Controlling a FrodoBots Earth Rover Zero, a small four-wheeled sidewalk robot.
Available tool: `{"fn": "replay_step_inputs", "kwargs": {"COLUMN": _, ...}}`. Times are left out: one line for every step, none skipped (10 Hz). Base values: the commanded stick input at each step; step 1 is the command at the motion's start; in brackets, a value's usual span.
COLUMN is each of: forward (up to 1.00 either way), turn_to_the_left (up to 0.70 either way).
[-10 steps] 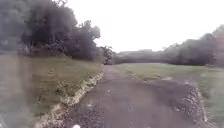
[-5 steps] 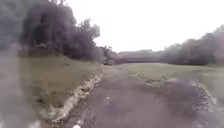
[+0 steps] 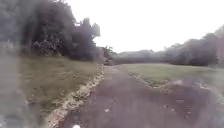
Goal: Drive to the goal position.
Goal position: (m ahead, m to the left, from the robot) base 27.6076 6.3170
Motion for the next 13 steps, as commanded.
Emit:
{"fn": "replay_step_inputs", "kwargs": {"forward": 0.85, "turn_to_the_left": 0.0}}
{"fn": "replay_step_inputs", "kwargs": {"forward": 0.85, "turn_to_the_left": 0.0}}
{"fn": "replay_step_inputs", "kwargs": {"forward": 0.85, "turn_to_the_left": 0.0}}
{"fn": "replay_step_inputs", "kwargs": {"forward": 0.85, "turn_to_the_left": 0.0}}
{"fn": "replay_step_inputs", "kwargs": {"forward": 0.85, "turn_to_the_left": 0.0}}
{"fn": "replay_step_inputs", "kwargs": {"forward": 0.85, "turn_to_the_left": 0.0}}
{"fn": "replay_step_inputs", "kwargs": {"forward": 0.85, "turn_to_the_left": 0.0}}
{"fn": "replay_step_inputs", "kwargs": {"forward": 0.85, "turn_to_the_left": 0.0}}
{"fn": "replay_step_inputs", "kwargs": {"forward": 0.85, "turn_to_the_left": 0.0}}
{"fn": "replay_step_inputs", "kwargs": {"forward": 0.85, "turn_to_the_left": 0.0}}
{"fn": "replay_step_inputs", "kwargs": {"forward": 0.85, "turn_to_the_left": 0.0}}
{"fn": "replay_step_inputs", "kwargs": {"forward": 0.85, "turn_to_the_left": 0.0}}
{"fn": "replay_step_inputs", "kwargs": {"forward": 0.85, "turn_to_the_left": 0.0}}
